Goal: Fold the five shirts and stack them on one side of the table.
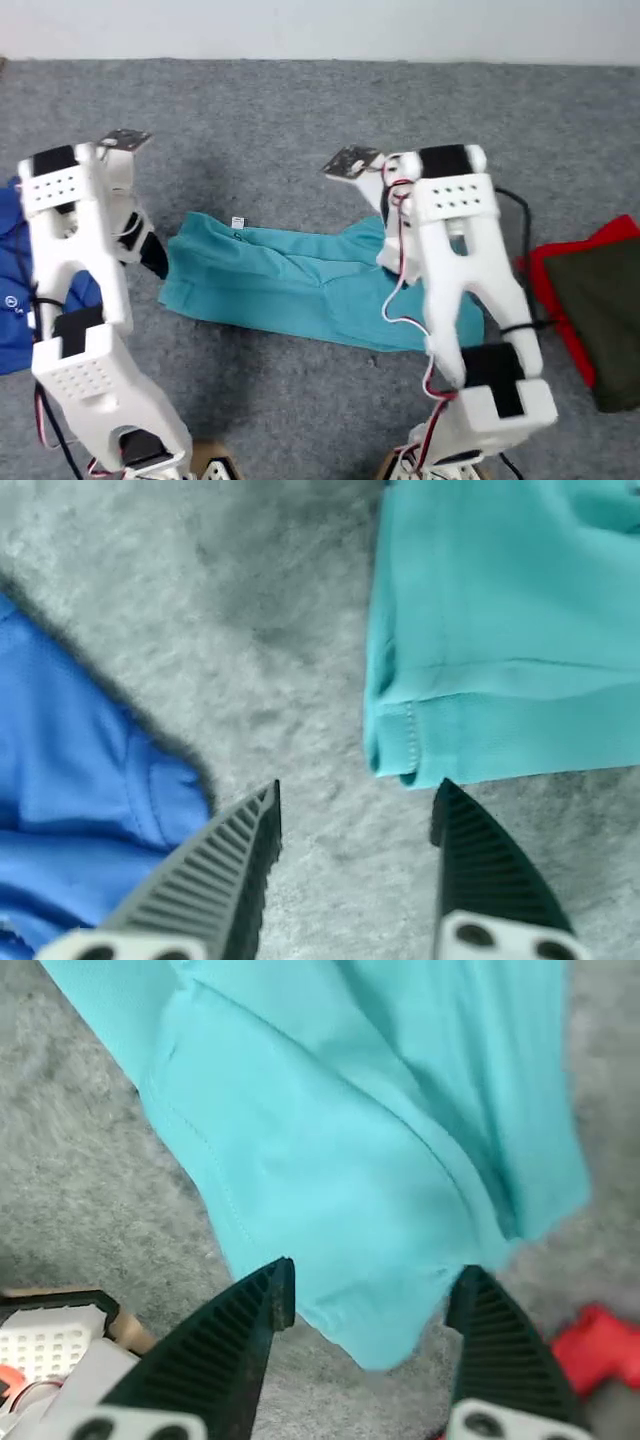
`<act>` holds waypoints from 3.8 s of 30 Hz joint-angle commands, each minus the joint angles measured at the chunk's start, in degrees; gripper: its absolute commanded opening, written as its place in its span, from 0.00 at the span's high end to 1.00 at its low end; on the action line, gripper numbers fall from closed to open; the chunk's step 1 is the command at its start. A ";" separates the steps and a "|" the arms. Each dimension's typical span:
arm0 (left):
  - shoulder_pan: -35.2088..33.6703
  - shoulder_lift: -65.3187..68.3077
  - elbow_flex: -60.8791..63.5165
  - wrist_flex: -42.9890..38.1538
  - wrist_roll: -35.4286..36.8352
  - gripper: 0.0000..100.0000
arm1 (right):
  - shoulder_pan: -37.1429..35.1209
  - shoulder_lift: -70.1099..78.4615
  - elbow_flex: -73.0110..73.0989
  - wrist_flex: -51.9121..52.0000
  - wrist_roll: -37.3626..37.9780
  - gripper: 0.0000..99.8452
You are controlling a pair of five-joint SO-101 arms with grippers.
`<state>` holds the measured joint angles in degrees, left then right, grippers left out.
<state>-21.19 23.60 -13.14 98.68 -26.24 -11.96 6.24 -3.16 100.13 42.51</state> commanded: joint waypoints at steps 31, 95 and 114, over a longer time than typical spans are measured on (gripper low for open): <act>16.97 20.40 -23.96 -3.52 11.96 0.83 | 15.87 12.18 -16.09 -6.81 0.00 0.82; 8.53 -26.02 8.40 1.93 12.04 0.83 | 9.10 32.84 -32.79 0.22 0.53 0.99; 8.62 -26.02 13.41 1.93 11.87 0.83 | 1.01 11.47 -11.43 2.59 0.97 0.99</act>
<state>-12.22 0.22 0.22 98.77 -13.76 -9.67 23.65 -20.22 100.66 42.51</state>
